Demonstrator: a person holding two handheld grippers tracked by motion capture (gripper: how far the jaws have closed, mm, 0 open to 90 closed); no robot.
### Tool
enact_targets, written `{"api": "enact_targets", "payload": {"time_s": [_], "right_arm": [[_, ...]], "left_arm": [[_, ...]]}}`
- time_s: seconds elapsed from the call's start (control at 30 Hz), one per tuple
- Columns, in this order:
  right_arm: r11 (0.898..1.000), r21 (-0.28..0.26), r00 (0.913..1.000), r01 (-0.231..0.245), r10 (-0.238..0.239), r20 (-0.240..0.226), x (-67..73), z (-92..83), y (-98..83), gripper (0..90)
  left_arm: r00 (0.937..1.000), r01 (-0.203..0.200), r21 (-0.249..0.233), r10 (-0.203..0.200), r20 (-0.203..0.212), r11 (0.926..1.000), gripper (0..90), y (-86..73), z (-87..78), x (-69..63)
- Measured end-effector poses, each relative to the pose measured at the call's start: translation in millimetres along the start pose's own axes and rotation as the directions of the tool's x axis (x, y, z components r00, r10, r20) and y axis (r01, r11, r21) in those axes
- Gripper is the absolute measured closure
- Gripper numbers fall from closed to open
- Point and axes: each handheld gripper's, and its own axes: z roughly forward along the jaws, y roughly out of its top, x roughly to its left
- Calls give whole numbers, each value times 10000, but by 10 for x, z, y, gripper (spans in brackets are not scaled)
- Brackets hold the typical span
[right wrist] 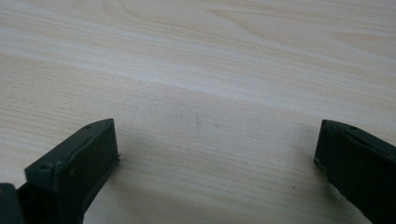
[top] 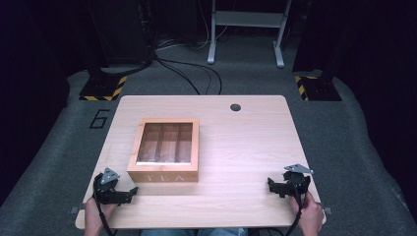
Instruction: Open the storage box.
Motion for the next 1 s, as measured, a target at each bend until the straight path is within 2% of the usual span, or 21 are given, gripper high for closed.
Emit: {"api": "enact_targets", "payload": {"time_s": [0.47, 0.6, 0.7, 0.8, 0.9, 1.0], "right_arm": [[10000, 0, 10000, 2, -2, 1, 0, 0, 0, 0], [10000, 3, 10000, -4, 4, 2, 1, 0, 1, 0], [10000, 1, 10000, -5, 5, 0, 1, 0, 1, 0], [10000, 3, 10000, -4, 4, 2, 1, 0, 1, 0], [10000, 1, 10000, -3, 3, 0, 1, 0, 1, 0], [10000, 4, 10000, -7, 7, 1, 1, 0, 1, 0]], "left_arm": [[10000, -10, -35, 10, -5, 10000, 5, 0, 7, -5], [9998, -128, 29, 128, 164, 9999, 0, 5, 2, 5], [9998, -133, -191, 137, 162, 9997, 0, 5, -7, 18], [9989, 209, -665, -180, 435, 9976, 0, 33, -56, 27], [9967, 495, -1357, -403, 698, 9895, 0, 106, -133, 28], [9940, 678, -1641, -524, 960, 9841, 0, 161, -175, 28]]}}
